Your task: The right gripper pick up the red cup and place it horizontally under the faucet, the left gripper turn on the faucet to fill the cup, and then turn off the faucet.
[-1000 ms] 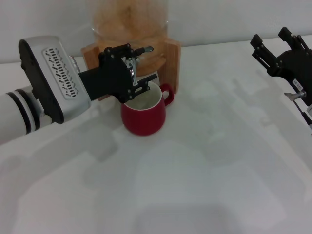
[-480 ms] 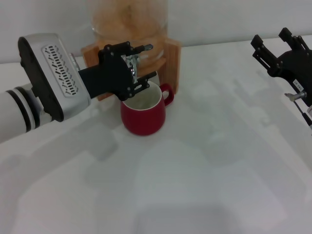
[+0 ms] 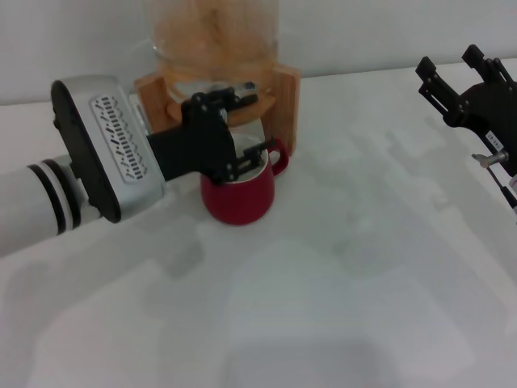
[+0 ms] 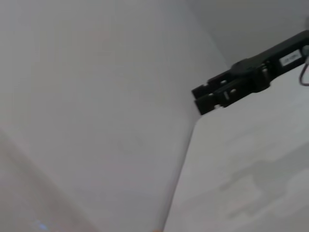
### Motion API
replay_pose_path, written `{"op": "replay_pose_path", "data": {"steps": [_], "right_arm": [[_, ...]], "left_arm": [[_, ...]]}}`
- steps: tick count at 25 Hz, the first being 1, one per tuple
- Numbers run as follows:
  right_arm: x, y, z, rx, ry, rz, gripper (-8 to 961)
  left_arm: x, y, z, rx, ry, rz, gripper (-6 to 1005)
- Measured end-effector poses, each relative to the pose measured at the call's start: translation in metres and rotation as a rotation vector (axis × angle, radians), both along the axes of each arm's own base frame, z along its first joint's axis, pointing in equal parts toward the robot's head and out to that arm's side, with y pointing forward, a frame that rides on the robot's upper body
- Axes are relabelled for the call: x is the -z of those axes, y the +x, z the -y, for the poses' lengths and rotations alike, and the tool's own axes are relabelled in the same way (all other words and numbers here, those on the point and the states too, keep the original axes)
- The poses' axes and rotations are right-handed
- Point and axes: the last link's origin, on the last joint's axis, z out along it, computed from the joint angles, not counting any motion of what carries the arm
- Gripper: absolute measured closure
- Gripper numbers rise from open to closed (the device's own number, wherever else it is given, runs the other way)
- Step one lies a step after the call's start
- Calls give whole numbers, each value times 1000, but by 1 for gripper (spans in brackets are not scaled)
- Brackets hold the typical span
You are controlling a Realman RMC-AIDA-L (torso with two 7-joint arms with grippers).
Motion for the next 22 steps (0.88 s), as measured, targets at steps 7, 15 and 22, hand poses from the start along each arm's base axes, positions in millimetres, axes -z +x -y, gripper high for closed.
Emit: {"op": "replay_pose_path", "data": {"steps": [7, 15, 22], "right_arm": [[1, 0, 1, -2, -3, -1, 139], [4, 2, 4, -2, -20, 7, 139], [9, 1, 8, -11, -47, 14, 139]], "left_arm": [[13, -1, 18, 22, -48, -15, 397], [11, -6, 47, 16, -42, 26, 396], [5, -19, 77, -42, 9, 73, 396]]}}
